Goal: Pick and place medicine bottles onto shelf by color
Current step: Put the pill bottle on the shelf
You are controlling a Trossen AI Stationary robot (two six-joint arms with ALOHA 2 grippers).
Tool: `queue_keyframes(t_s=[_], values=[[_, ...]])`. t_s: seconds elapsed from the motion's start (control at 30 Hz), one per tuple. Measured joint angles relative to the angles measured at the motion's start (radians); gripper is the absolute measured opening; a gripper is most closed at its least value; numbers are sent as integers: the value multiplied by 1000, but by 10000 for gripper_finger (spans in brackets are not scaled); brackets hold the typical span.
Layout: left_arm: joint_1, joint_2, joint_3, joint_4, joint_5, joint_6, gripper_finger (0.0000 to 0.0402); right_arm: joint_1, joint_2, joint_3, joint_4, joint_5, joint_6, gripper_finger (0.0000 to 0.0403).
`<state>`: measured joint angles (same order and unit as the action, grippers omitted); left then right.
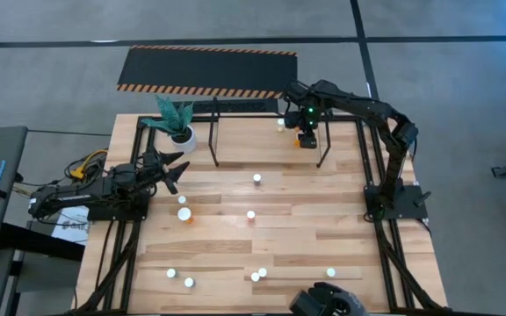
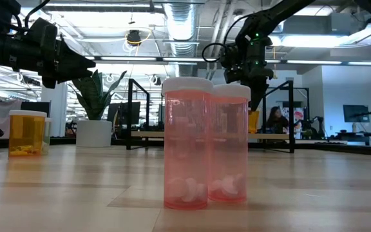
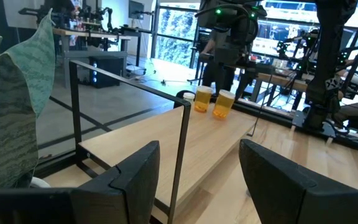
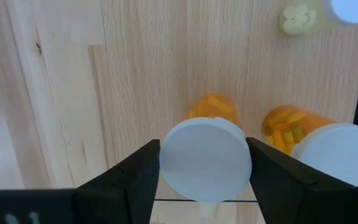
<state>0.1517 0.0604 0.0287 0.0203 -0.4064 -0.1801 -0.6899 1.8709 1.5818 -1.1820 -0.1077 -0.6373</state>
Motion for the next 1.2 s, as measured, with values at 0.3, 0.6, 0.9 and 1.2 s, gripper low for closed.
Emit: queue_keyframes(t_s=[0.3, 0.6, 0.9, 1.2], values=[[0, 0, 0, 0, 0, 0, 208, 0, 0, 0, -8, -4, 0, 242], [0, 0, 0, 0, 0, 0, 208, 6, 20, 2, -17, -14, 1, 242], [0, 0, 0, 0, 1, 0, 208, -1, 68, -1, -38, -20, 1, 242], [0, 0, 0, 0, 1, 0, 208, -14, 66, -1, -36, -21, 9, 242]])
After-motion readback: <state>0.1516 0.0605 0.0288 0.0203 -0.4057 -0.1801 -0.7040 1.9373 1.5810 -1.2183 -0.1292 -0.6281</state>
